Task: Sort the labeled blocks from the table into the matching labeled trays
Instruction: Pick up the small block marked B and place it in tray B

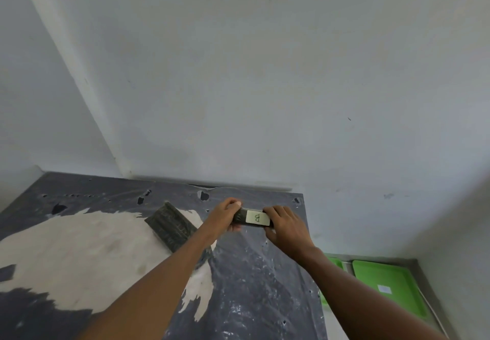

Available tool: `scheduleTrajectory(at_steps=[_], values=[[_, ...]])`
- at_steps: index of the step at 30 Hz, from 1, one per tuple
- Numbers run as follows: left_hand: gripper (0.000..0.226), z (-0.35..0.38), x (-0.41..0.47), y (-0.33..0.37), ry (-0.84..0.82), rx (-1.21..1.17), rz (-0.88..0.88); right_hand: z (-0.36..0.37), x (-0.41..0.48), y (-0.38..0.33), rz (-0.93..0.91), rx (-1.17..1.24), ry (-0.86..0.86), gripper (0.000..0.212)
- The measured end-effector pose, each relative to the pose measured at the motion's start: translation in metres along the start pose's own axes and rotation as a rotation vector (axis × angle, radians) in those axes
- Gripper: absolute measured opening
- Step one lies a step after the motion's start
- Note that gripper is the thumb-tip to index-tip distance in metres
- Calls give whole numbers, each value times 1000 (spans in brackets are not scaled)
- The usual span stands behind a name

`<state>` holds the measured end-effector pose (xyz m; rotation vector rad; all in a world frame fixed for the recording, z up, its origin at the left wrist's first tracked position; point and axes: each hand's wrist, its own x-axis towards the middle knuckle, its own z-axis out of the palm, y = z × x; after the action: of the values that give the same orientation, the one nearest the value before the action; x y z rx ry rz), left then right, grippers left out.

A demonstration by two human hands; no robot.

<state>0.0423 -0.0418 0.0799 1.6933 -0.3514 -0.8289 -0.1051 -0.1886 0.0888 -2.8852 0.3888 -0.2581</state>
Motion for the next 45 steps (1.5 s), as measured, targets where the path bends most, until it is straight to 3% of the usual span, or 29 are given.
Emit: scheduleTrajectory(at_steps=[5,11,16,19,25,29,33,39,45], values=[[40,10,-9,-1,75,-239,22,-1,-2,-3,85,49,25,40],[37,18,-8,9,101,-328,47,0,-5,-9,73,134,-27,51],[31,11,-3,24,-59,-122,80,-11,2,0,-50,173,14,78],[30,7,-4,33,-195,-6,93,-19,10,10,-217,46,-39,92],[38,6,-6,40,-254,79,93,-28,12,11,-320,-97,53,55],[38,2,-10,42,-269,258,82,-30,4,14,-225,-99,78,41],[31,-2,-19,35,-264,295,74,-31,-13,20,-129,-83,90,40],[29,28,-46,13,-212,208,86,-28,-48,28,-164,-63,41,53],[30,67,-76,-11,-184,127,69,-26,-93,38,-187,1,33,39]])
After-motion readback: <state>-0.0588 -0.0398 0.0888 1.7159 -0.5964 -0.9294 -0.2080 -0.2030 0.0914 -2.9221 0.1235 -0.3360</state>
